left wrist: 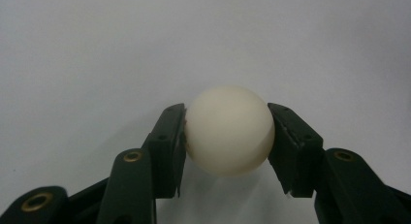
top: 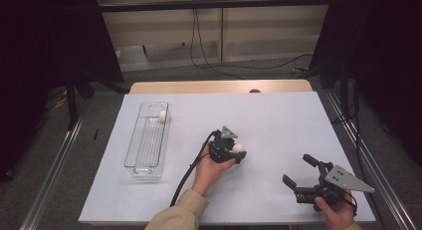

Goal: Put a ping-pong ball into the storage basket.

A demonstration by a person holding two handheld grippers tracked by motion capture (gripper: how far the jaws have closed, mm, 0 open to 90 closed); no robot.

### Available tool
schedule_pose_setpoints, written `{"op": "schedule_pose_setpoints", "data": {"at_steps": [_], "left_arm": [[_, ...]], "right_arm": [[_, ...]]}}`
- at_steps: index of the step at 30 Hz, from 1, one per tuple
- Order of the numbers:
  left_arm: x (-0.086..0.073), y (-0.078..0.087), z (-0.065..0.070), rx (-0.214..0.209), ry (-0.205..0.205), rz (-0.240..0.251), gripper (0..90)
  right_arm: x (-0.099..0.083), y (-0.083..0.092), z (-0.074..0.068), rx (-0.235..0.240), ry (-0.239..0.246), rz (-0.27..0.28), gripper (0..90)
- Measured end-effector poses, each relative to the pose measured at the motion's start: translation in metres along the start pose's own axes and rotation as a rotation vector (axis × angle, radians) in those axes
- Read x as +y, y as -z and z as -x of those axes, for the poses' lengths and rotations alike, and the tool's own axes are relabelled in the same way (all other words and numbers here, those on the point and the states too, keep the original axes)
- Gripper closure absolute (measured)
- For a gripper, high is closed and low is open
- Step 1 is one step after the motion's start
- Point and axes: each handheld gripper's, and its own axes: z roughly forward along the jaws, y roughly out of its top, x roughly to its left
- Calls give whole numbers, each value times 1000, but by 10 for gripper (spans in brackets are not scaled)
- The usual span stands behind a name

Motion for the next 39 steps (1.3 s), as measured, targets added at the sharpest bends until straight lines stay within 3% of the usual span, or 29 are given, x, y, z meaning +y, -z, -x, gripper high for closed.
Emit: {"op": "schedule_pose_setpoints", "data": {"at_steps": [39], "left_arm": [[0,34,-16,20,51,20,510]], "right_arm": [[0,-1,-1,6,2,-1,9]]}}
